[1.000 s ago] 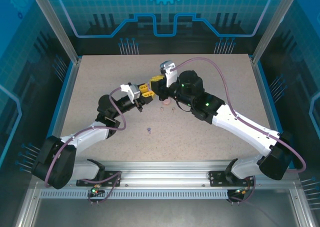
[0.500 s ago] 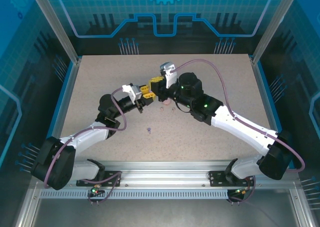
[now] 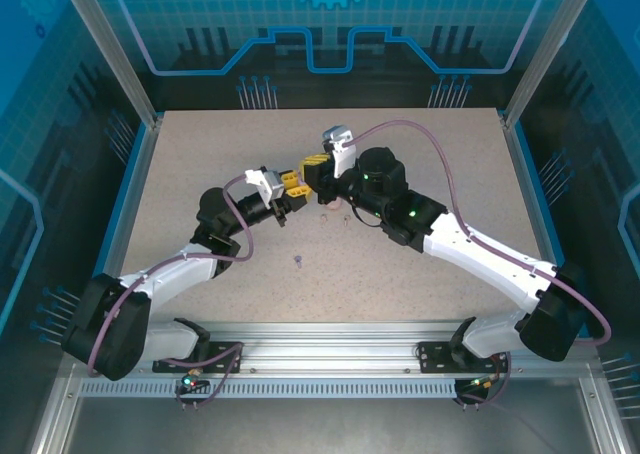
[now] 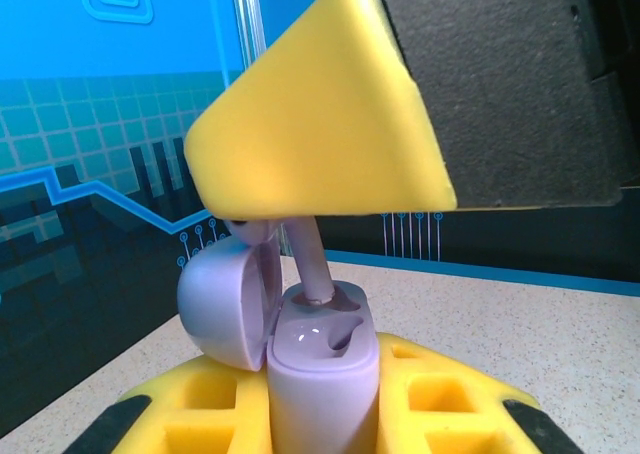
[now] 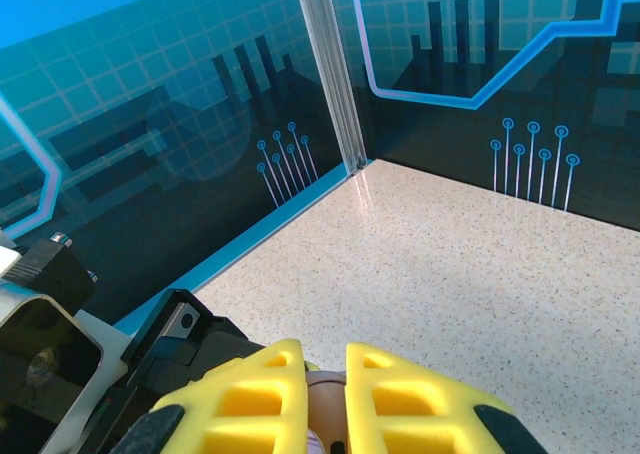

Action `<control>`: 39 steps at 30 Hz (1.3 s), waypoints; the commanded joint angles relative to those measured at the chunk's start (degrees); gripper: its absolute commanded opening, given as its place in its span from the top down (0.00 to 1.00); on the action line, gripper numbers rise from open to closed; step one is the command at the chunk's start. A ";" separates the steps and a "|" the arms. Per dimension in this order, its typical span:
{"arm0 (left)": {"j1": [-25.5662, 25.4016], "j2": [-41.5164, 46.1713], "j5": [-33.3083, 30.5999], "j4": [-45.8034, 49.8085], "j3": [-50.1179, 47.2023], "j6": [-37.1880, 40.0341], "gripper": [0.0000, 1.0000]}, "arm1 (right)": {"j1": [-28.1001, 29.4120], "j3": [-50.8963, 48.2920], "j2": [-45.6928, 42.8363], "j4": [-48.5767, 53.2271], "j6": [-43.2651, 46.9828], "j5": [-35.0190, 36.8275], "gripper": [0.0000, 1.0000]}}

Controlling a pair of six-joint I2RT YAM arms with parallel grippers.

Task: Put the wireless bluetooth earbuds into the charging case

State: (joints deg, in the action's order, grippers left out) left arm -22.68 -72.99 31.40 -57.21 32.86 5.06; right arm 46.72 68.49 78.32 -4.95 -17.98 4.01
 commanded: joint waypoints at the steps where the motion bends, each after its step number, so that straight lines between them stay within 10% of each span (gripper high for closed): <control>1: -0.53 2.24 0.51 -3.61 2.73 1.01 1.00 | 0.20 -1.50 -0.41 1.08 -0.30 -1.13 0.88; 39: -0.53 4.83 0.35 -3.13 3.53 0.03 1.00 | 4.52 -6.56 0.54 -0.65 3.45 6.73 0.91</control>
State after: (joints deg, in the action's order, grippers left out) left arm -22.68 -71.48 30.96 -54.17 33.34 4.82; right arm 49.84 64.77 77.58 -9.39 -15.97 10.09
